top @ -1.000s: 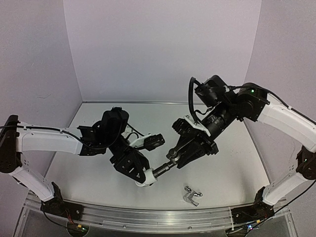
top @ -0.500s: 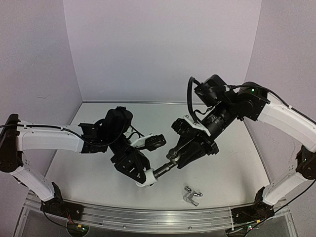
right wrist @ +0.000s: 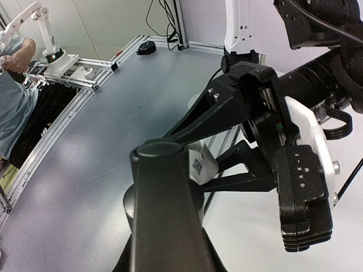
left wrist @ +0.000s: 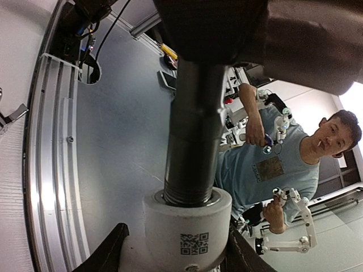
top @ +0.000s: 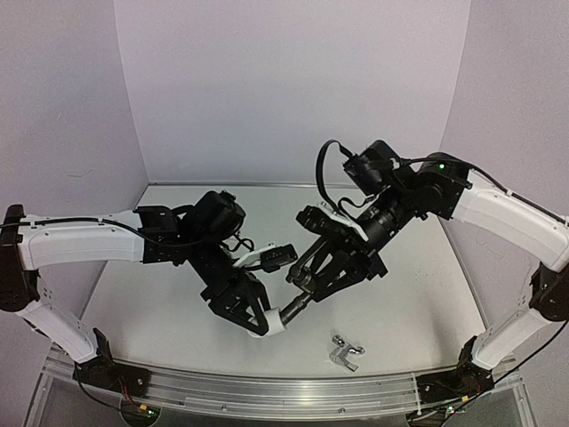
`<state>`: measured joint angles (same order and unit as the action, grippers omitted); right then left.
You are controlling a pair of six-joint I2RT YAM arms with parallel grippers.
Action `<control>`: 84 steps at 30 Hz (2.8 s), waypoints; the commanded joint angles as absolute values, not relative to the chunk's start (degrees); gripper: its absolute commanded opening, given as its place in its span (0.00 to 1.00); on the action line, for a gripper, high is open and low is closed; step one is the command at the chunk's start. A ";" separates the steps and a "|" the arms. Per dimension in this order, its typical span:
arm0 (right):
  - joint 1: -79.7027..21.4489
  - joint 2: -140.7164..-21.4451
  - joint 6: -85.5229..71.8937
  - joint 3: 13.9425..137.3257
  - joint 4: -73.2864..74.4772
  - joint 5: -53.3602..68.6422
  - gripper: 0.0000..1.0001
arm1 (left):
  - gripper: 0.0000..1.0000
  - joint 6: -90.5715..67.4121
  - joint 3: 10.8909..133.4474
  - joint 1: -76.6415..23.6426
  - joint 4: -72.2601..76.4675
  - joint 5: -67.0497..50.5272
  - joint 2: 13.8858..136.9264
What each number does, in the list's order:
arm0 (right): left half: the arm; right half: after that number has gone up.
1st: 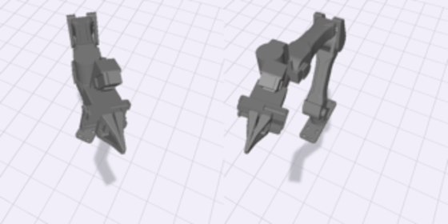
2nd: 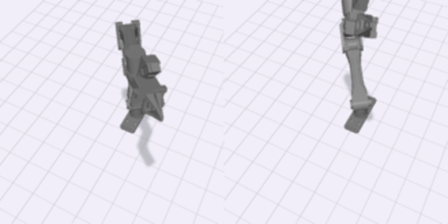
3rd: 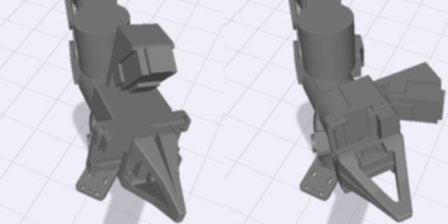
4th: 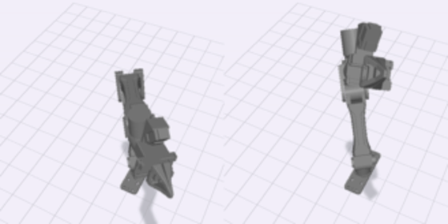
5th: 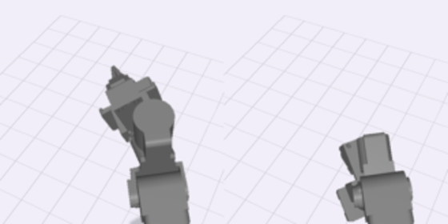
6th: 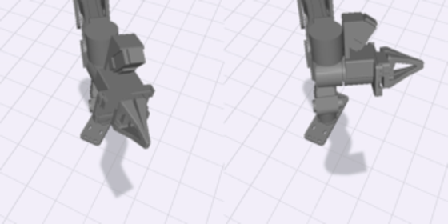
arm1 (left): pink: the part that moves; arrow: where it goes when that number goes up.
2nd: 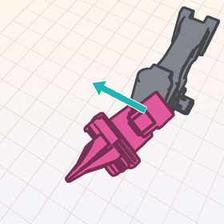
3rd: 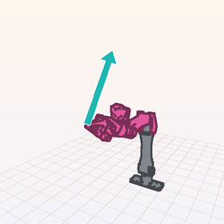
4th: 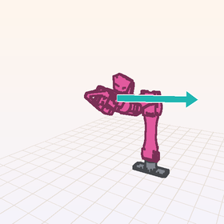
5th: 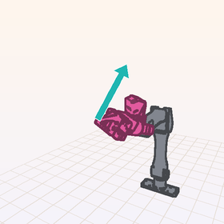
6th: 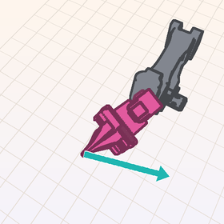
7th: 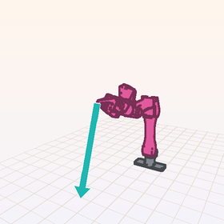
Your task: Install the water faucets
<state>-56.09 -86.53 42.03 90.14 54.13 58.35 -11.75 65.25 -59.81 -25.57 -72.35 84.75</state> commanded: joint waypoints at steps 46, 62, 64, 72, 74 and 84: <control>-47.70 -88.92 22.11 83.99 39.29 68.60 0.00 | 0.30 4.50 65.27 -59.14 -24.11 -30.98 70.97; -47.67 -90.14 15.86 82.54 35.17 67.32 0.00 | 0.29 7.89 64.95 -59.89 -23.54 -22.97 69.80; -47.72 -90.58 14.80 82.23 34.73 67.40 0.00 | 0.28 8.76 65.01 -60.37 -23.68 -21.02 69.79; -47.70 -91.68 9.93 81.40 32.15 67.24 0.00 | 0.27 12.68 65.95 -64.15 -24.92 -9.77 70.93; -47.71 -91.75 7.52 80.80 30.39 66.78 0.00 | 0.27 13.36 65.85 -64.83 -24.43 -6.68 70.96; -47.68 -91.06 -7.16 77.35 17.40 64.68 0.00 | 0.26 17.32 63.62 -68.74 -17.97 8.65 69.88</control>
<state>-46.01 -91.00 0.56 77.97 26.25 61.76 14.94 63.06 -67.87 -32.29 -2.11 71.76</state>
